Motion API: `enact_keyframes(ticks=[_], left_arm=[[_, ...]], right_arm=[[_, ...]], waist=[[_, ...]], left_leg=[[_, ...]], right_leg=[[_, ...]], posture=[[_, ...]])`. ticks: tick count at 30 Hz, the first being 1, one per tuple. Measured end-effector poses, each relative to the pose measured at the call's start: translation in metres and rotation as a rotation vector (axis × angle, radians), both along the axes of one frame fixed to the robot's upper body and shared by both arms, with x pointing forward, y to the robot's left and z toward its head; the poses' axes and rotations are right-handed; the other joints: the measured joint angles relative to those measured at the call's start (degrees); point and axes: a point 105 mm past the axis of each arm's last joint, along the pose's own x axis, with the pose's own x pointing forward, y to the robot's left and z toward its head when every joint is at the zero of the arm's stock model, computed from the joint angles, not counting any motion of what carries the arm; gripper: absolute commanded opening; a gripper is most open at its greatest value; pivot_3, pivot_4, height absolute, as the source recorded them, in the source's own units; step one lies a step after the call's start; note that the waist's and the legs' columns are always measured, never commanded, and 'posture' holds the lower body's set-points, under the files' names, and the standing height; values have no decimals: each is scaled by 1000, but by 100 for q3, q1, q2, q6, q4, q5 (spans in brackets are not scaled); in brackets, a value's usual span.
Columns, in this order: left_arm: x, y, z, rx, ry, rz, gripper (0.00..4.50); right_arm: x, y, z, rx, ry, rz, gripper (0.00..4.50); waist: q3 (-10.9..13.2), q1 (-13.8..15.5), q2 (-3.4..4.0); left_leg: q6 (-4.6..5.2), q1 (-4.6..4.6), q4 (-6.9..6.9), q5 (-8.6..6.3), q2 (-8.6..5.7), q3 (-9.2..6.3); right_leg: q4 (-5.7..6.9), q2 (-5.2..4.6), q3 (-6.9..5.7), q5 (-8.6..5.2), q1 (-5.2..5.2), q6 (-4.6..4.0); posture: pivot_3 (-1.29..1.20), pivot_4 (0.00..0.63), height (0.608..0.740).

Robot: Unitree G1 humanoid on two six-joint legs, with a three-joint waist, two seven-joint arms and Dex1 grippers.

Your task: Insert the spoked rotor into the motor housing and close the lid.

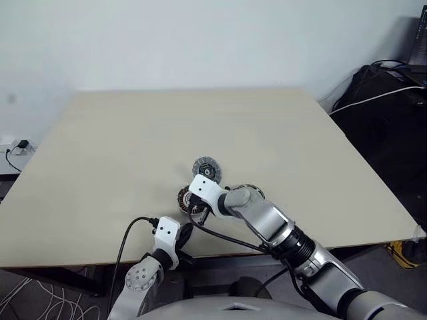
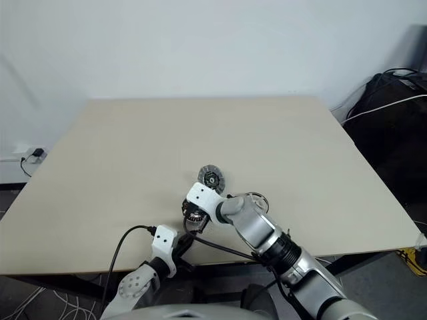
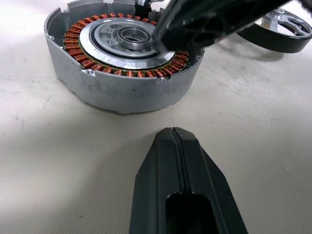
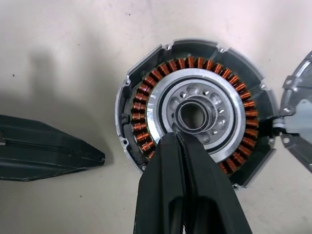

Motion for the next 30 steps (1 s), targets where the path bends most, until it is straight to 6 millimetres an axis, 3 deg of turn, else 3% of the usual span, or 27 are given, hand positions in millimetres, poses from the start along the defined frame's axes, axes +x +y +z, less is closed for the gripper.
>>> enact_keyframes(ticks=[12, 30], left_arm=[[0, 0, 0, -2, -1, 3, 0], [2, 1, -2, -8, -32, 2, 0]], right_arm=[[1, 6, 1, 10, -6, 7, 36], [9, -1, -2, -5, -20, -24, 36]], waist=[[0, -2, 1], [-1, 6, 5]], left_leg=[[0, 0, 0, 0, 0, 0], [0, 5, -2, 0, 1, 0]], right_leg=[[0, 0, 0, 0, 0, 0], [5, -6, -6, 7, 0, -3]], posture=[[0, 0, 740], [0, 0, 740]])
